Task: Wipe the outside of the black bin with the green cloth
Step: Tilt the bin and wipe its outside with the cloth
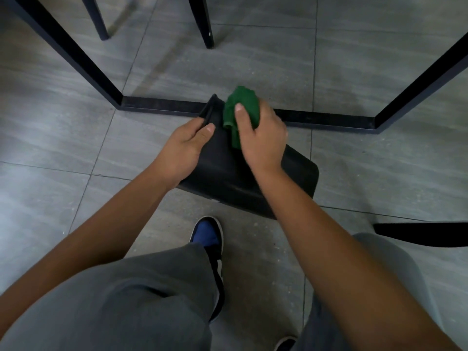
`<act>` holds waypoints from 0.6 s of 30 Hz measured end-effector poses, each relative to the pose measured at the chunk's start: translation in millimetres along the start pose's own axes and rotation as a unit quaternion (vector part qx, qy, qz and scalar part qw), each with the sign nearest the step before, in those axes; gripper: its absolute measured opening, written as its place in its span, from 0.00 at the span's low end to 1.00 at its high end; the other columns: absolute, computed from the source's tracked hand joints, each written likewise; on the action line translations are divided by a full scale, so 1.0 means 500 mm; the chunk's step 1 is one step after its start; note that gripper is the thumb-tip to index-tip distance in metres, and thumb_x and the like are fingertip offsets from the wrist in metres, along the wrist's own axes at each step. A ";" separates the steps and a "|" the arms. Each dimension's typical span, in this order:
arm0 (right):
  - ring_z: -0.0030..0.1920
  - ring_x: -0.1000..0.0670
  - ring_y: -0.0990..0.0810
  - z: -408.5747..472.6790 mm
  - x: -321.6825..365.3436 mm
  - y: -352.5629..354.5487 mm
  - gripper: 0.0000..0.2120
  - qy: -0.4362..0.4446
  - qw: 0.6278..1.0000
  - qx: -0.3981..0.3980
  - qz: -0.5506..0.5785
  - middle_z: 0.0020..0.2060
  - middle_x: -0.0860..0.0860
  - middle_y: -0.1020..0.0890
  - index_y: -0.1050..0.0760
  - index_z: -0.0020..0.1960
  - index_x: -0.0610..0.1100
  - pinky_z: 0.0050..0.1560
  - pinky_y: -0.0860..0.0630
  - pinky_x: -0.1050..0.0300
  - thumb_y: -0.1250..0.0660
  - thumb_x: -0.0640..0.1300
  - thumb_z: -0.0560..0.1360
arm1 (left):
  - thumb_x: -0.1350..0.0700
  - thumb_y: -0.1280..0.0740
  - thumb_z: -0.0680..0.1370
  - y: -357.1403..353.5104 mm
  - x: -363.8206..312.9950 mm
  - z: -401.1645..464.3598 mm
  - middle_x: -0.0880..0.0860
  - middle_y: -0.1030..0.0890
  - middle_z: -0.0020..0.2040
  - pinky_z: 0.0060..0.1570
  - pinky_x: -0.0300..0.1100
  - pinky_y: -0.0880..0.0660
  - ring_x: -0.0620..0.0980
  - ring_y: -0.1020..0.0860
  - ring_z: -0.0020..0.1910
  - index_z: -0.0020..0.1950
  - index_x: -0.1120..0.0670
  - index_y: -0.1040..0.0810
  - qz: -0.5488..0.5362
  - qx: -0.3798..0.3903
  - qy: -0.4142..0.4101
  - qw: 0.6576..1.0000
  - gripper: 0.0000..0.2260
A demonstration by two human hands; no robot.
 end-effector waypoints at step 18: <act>0.82 0.40 0.38 -0.181 0.056 -0.008 0.25 -0.010 1.000 -0.002 -0.030 0.78 0.45 0.28 0.26 0.74 0.51 0.82 0.49 0.36 0.41 0.60 0.81 | 0.47 0.45 0.87 -0.004 -0.001 0.017 0.47 0.17 0.61 0.67 0.37 0.28 0.40 0.21 0.61 0.64 0.50 0.21 -0.005 -0.007 0.019 1.000 0.15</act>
Point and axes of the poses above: each hand's wrist, its own z-axis towards the middle knuckle, its own y-axis out of the back of the hand, x = y × z, the point moved 10 cm from there along z, towards the middle knuckle
